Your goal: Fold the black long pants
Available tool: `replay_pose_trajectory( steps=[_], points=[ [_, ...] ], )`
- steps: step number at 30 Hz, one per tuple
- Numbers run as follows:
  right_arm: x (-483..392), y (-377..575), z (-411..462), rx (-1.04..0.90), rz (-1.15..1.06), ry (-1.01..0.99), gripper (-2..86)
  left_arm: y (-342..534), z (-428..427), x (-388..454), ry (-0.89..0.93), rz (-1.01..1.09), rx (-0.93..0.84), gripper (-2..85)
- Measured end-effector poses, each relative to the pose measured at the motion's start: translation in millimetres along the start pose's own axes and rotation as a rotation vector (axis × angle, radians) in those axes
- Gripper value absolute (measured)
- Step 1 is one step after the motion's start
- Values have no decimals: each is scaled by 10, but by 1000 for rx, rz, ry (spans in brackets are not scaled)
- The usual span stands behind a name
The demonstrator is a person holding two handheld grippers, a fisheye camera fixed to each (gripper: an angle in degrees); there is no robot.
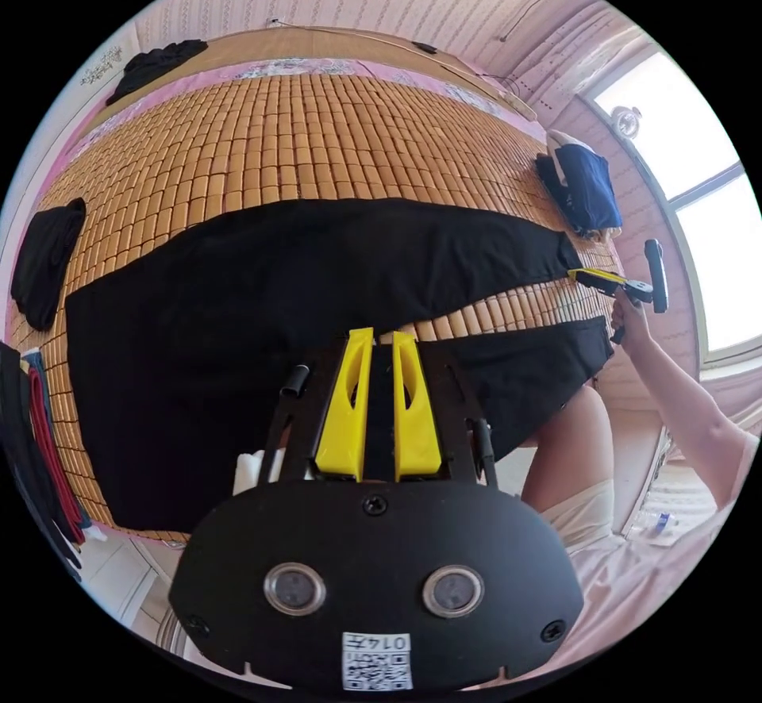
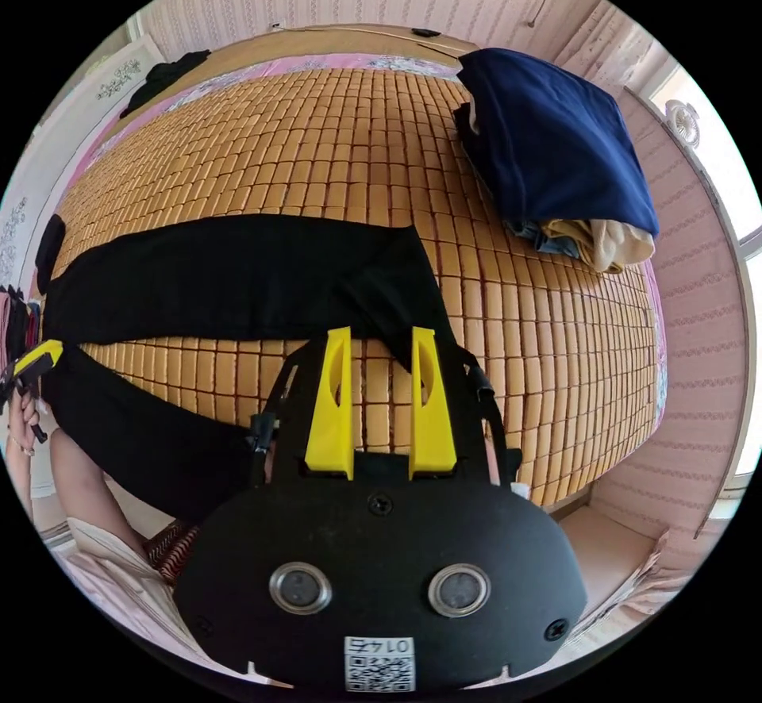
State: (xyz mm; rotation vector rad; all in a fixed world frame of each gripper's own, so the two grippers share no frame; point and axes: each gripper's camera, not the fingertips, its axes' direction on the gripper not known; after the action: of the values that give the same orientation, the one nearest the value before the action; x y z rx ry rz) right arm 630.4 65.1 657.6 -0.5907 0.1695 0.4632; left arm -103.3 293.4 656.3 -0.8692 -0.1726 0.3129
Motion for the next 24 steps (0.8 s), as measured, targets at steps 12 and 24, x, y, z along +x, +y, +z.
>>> replay_pose_trajectory(
  steps=[12,24],
  points=[
    [965,-171,-94,-20,92,-212,-1,98,120,-689,53,-81,-31,27],
    [1866,666,-111,167,491,-367,14,1063,-921,-1552,102,-225,213,51]
  ],
)
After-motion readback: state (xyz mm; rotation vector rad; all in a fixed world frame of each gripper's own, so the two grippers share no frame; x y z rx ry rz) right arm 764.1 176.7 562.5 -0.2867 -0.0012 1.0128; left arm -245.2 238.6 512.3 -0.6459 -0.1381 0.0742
